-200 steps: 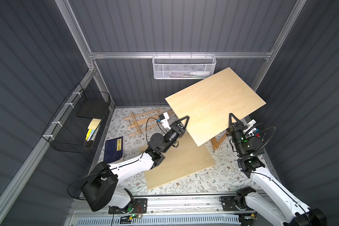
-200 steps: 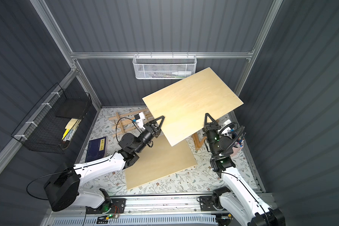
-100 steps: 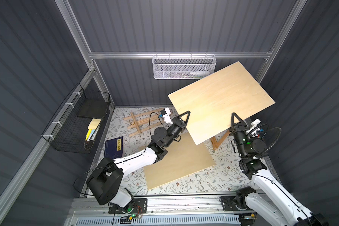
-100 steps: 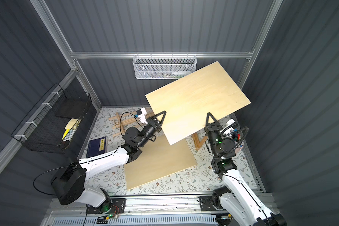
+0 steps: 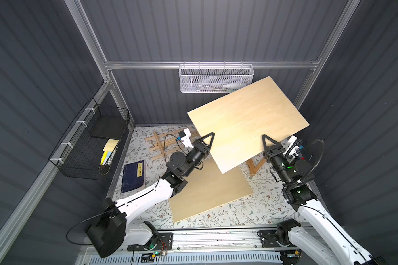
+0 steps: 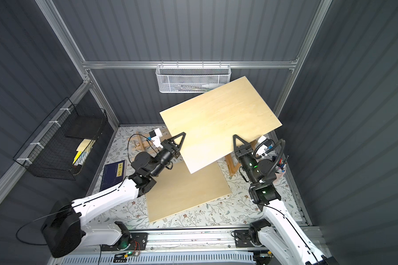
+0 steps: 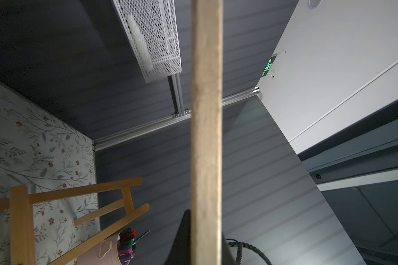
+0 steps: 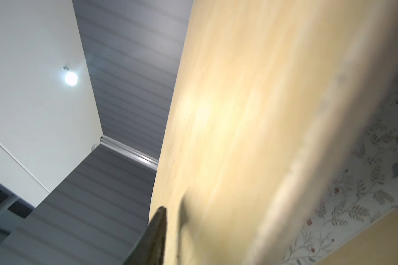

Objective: Disassemble the easel
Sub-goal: Place the drawing board on the drawing board.

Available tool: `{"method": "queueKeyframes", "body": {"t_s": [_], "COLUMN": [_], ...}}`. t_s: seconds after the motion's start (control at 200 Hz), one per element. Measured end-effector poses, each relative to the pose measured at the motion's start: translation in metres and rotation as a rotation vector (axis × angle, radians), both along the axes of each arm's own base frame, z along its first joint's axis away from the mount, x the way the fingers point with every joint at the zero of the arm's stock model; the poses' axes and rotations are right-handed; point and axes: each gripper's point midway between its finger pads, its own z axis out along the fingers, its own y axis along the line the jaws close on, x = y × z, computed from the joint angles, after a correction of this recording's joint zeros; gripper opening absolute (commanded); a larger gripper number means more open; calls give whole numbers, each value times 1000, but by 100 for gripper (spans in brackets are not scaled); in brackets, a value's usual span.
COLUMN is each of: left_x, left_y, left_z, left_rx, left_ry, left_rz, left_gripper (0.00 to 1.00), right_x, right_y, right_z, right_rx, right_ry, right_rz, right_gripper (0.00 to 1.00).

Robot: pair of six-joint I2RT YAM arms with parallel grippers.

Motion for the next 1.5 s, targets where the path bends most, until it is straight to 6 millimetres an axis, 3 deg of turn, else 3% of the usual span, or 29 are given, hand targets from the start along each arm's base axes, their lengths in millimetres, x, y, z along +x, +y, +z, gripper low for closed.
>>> {"method": "queueKeyframes", "body": {"t_s": [0.12, 0.22, 0.44, 0.74, 0.886, 1.081, 1.361, 1.501], "left_x": [-12, -21, -37, -60, -64, -65, -57, -53], "left_y": [35, 64, 110, 152, 157, 150, 108, 90], "left_z": [11, 15, 11, -22, -34, -29, -11, -17], "left_rx": [26, 59, 180, 437, 548, 660, 724, 760], "left_ry": [-22, -34, -9, 102, 160, 203, 182, 190], "left_rz": [55, 116, 269, 389, 384, 334, 153, 75], "left_gripper": [0, 0, 0, 0, 0, 0, 0, 0], "right_x": [-6, -8, -2, -2, -2, -1, 3, 5], "right_y": [15, 21, 25, 8, 4, 2, -1, -3], "right_z": [4, -1, -45, -109, -139, -167, -194, -201], "right_rx": [-97, -160, -345, -584, -656, -702, -747, -761], "right_ry": [-3, 4, 147, 298, 346, 386, 450, 472], "right_rz": [76, 104, 126, 73, 73, 71, 69, 63], "right_gripper": [74, 83, 86, 88, 89, 89, 88, 88]}}
